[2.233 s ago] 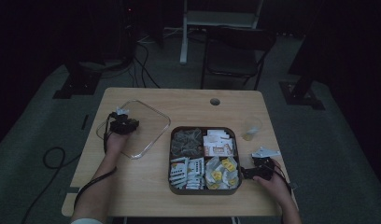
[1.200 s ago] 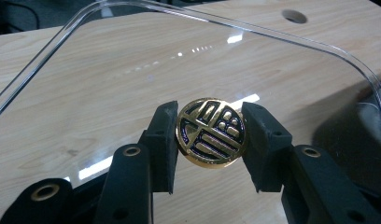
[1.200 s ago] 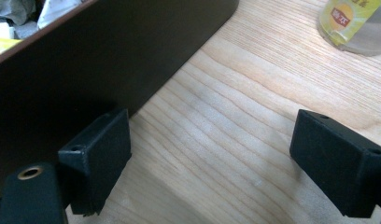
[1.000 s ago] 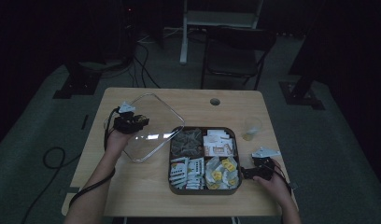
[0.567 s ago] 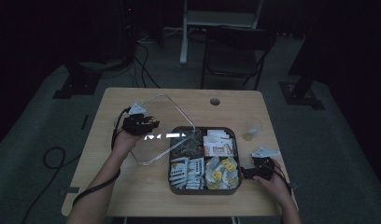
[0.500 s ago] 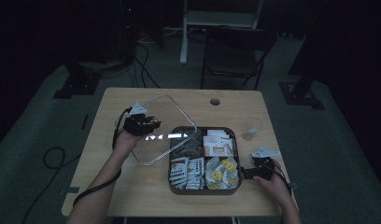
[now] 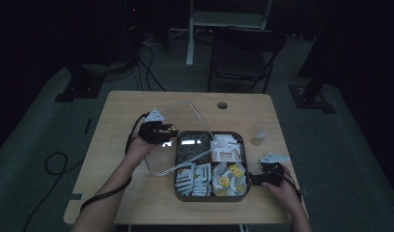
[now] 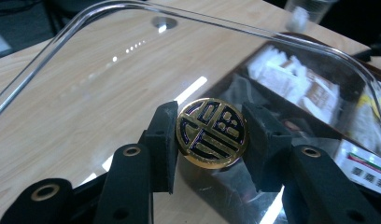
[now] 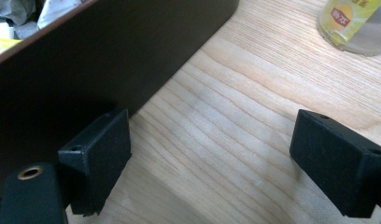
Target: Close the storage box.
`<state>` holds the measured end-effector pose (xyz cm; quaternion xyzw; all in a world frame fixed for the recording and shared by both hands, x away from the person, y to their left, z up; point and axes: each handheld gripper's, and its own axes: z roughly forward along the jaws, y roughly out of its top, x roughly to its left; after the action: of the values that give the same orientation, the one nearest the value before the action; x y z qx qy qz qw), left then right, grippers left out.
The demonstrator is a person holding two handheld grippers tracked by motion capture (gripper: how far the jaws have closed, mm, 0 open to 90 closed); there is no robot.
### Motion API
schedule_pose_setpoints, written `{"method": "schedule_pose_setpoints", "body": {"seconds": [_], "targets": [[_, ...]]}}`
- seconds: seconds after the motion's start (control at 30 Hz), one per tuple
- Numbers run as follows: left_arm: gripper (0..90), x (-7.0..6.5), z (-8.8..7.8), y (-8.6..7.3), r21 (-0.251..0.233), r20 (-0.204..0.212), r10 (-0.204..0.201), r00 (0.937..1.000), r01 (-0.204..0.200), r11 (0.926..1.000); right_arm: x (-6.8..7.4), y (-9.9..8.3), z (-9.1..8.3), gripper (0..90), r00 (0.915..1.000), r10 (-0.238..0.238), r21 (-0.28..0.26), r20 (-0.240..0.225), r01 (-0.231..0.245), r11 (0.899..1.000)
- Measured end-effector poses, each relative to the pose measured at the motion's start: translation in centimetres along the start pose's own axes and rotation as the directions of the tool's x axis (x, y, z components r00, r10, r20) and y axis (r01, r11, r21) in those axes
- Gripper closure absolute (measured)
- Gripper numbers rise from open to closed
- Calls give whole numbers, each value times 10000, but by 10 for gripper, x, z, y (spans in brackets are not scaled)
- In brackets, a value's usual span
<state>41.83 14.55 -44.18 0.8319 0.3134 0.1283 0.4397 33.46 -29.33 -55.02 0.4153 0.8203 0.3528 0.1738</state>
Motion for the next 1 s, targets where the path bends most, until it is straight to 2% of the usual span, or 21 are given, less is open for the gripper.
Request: {"method": "schedule_pose_setpoints", "body": {"seconds": [0.27,0.47,0.57,0.73,0.83,0.97,1.0], "targets": [[594,-23,9,4,-19,450,647,9969,-647,9979,0,0,0,120,10000,0,-4,-4,0,10000],[594,-38,16,7,-12,989,945,9906,-949,9955,0,0,0,120,10000,3,-2,-3,-3,10000],[595,-47,19,8,-68,1322,1112,9850,-1113,9938,0,0,0,121,10000,2,-3,-3,-2,10000],[594,-60,23,10,-207,1610,1391,9771,-1376,9903,0,0,0,120,10000,-16,-13,1,16,10000],[594,-69,25,12,-275,1914,1607,9682,-1584,9870,0,0,0,120,10000,-23,-12,-4,23,10000],[594,-77,30,13,-179,2149,1779,9603,-1783,9838,0,0,0,120,10000,-17,-17,-1,17,10000],[594,-79,32,13,-126,2281,1854,9558,-1875,9822,0,0,0,121,10000,-17,-17,0,17,10000]]}}
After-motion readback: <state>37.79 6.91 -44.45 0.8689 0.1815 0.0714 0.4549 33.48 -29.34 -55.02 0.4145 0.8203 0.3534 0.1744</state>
